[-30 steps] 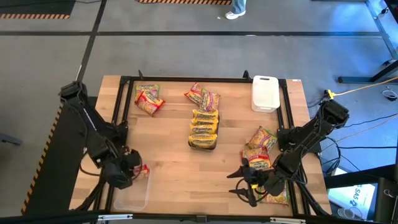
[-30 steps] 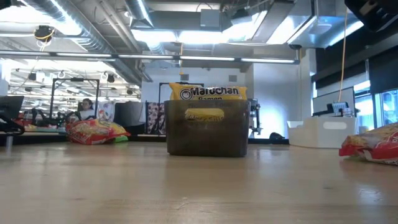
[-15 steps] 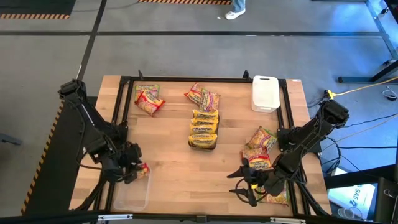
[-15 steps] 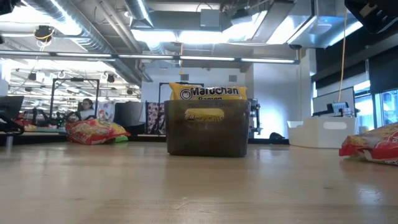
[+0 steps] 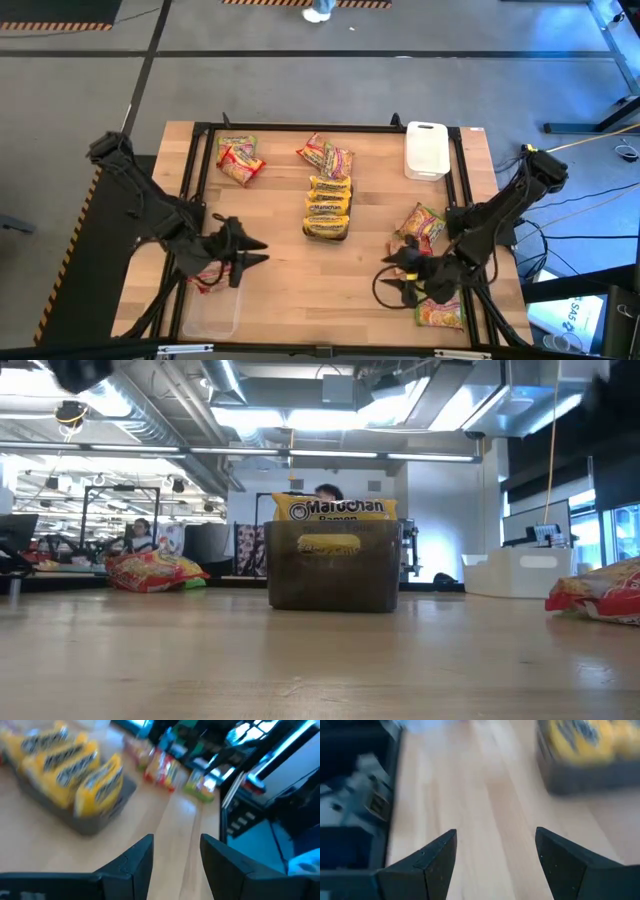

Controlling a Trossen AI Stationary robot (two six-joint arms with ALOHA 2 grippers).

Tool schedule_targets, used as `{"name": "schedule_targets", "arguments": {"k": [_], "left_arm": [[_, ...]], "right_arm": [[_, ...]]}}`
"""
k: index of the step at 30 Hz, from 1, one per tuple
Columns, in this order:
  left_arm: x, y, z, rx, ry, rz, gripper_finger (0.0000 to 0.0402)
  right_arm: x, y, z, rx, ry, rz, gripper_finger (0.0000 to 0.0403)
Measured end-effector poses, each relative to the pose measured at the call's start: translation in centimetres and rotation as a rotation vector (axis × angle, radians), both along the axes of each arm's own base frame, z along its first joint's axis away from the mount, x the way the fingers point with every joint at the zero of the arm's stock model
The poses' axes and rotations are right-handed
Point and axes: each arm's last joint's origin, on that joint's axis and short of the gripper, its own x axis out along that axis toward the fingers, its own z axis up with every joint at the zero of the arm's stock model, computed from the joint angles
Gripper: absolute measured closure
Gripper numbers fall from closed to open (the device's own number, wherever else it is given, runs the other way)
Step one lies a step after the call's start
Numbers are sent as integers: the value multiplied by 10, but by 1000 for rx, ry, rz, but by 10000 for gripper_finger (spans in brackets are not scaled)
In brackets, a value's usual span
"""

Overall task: Sort Maruchan noodles
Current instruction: Put the red noodle pack into the transparent bin

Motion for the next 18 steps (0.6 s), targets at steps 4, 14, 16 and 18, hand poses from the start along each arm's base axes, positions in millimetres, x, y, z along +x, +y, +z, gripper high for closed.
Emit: {"name": "schedule_targets", "arguments": {"k": [4,14,16,18], "left_arm": [[19,-5,-1,58,-67,-4,246],[73,-12,-30,123,-138,58,246],[80,-13,-37,117,-140,61,246],[87,-14,-45,112,-145,69,246]], "right_arm": [[-11,-5,-18,77,245,-9,155],[-28,-24,-34,36,494,-257,245],[-29,-30,-35,43,541,-325,286],[-29,-33,-36,56,561,-365,325]]}}
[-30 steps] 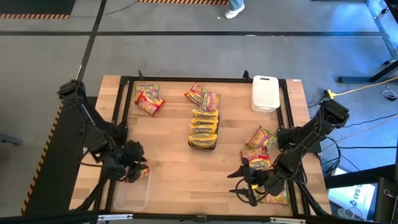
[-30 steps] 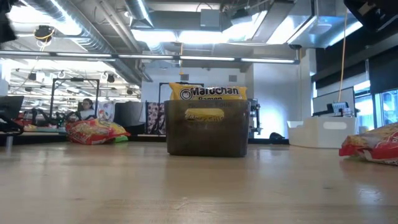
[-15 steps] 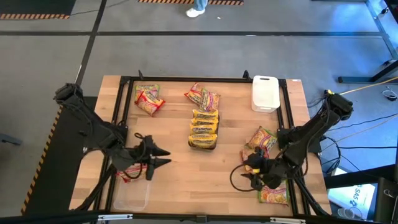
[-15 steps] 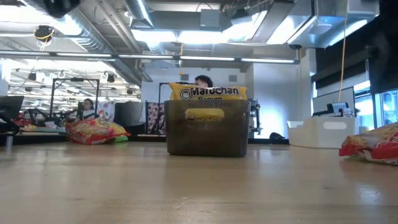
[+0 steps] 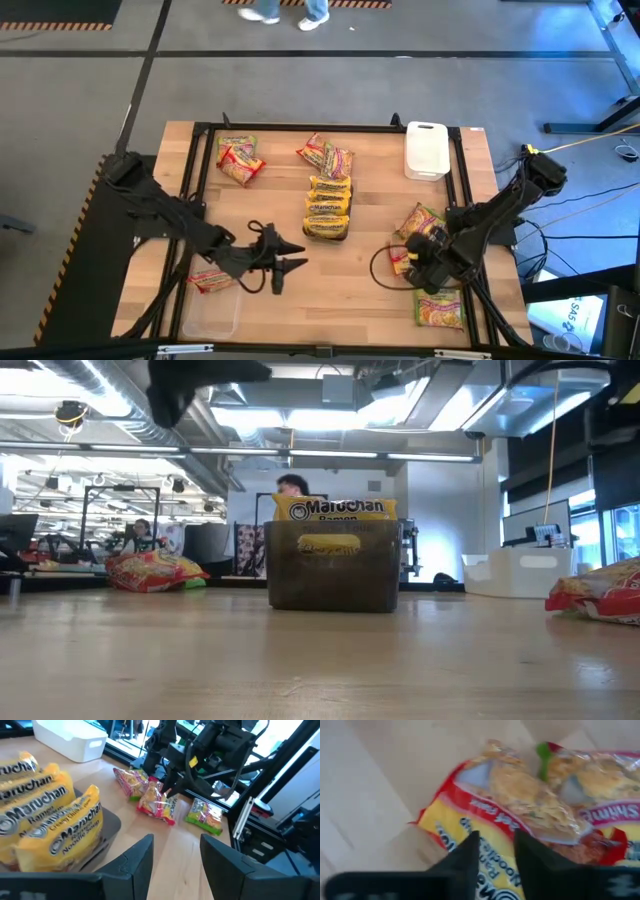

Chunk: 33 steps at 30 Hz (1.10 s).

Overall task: Sort Maruchan noodles
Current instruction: Put the red noodle pack into the transparent bin

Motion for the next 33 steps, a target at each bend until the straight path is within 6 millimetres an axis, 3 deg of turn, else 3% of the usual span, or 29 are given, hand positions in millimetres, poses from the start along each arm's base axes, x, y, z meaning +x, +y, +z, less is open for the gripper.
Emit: {"name": "schedule_targets", "arguments": {"k": [4,6,12,19,27,33], "left_arm": [[10,-3,-14,-3,-2,6,246],[13,-4,-18,-11,-8,11,246],[15,-6,-20,-22,-26,8,246],[14,-9,-19,-33,-34,-15,246],[13,-11,-19,-34,-26,-57,246],[15,-10,-20,-34,-22,-67,246]], "right_arm": [[5,-5,-1,-24,-35,-72,386],[9,-7,-6,-33,-24,-78,398],[18,0,-26,-45,1,31,384],[42,22,-31,4,-198,288,382],[70,45,-45,-86,-411,630,382],[78,51,-23,-125,-562,705,382]]}}
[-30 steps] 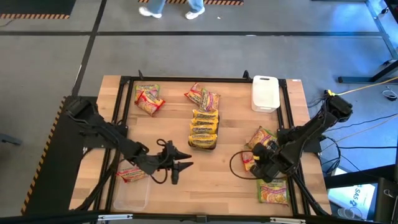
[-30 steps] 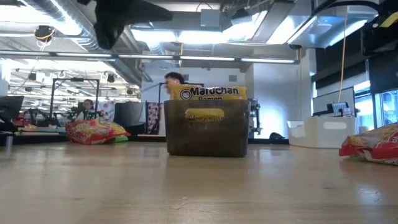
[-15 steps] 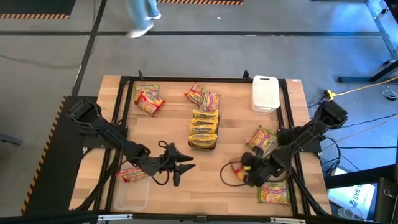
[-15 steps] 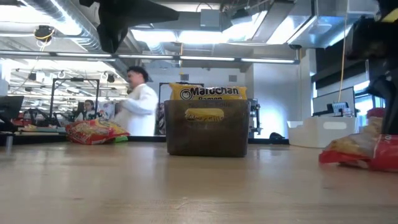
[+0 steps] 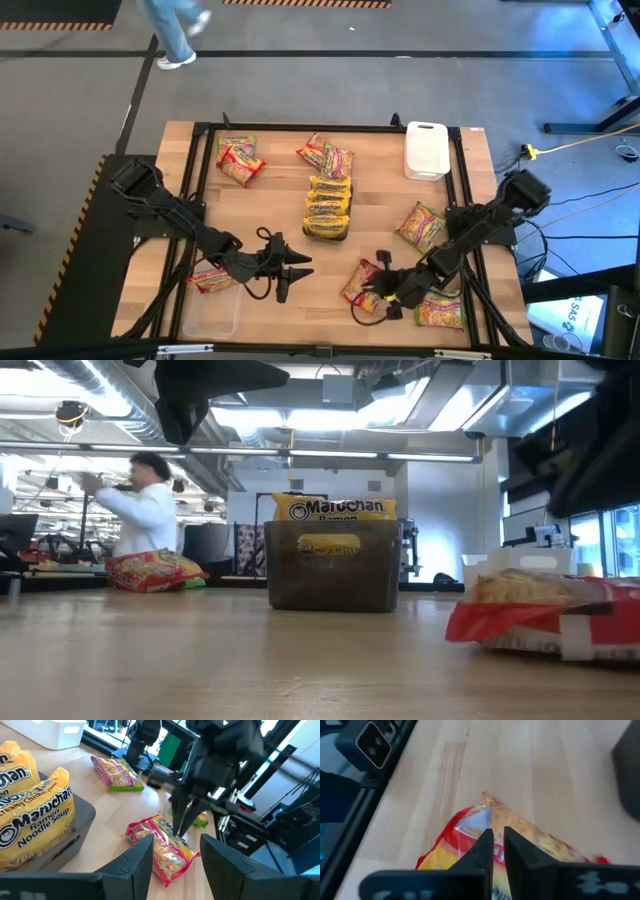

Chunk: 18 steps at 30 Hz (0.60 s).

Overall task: Sort Maruchan noodles
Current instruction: Put the red noodle pack into the transparent bin

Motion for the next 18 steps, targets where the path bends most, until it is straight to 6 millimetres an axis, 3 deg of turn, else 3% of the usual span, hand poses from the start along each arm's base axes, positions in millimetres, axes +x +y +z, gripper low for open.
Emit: {"name": "schedule_targets", "arguments": {"k": [3,6,12,18], "left_arm": [[3,-1,-5,-1,3,-7,246],[13,-3,-14,6,27,-16,246],[57,-12,-35,21,71,-64,246],[100,-22,-61,4,120,-156,246]], "right_arm": [[-8,2,19,87,34,-13,382],[-26,9,25,170,116,-24,382],[-56,30,17,263,232,-78,382],[-56,33,-3,285,298,-209,367]]}}
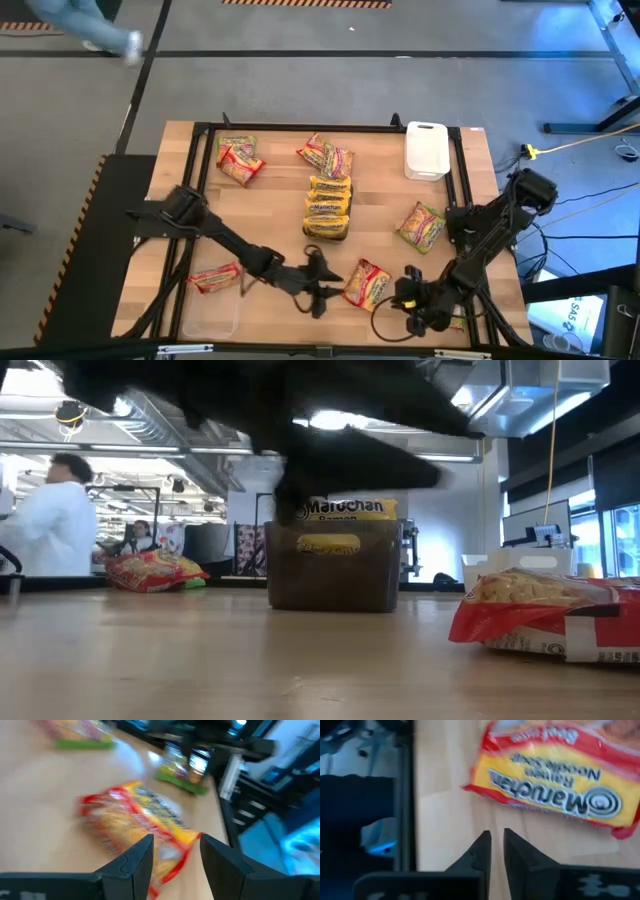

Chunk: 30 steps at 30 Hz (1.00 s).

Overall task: Sort Maruchan noodles
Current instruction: Put the red noodle pack into the transparent bin

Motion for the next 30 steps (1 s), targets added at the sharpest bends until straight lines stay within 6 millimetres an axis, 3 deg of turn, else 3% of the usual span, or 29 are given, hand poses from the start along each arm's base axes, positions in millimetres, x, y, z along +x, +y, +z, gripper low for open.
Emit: {"name": "schedule_targets", "arguments": {"k": [7,14,20,24,27,30], "left_arm": [[14,-5,-31,-13,82,-6,246],[10,-10,-44,-78,138,-34,246],[10,-16,-43,-111,130,-64,247],[10,-18,-44,-116,135,-77,247],[7,-23,-44,-125,141,-113,247],[4,-29,-41,-127,133,-132,247]], "right_arm": [[9,-5,-22,-86,26,-68,267],[24,-19,-24,-237,-74,-129,182],[53,-41,-17,-400,-209,-158,158],[68,-53,-6,-383,-179,-75,157],[65,-53,20,-253,-177,-24,157],[47,-53,38,-138,-163,-35,157]]}}
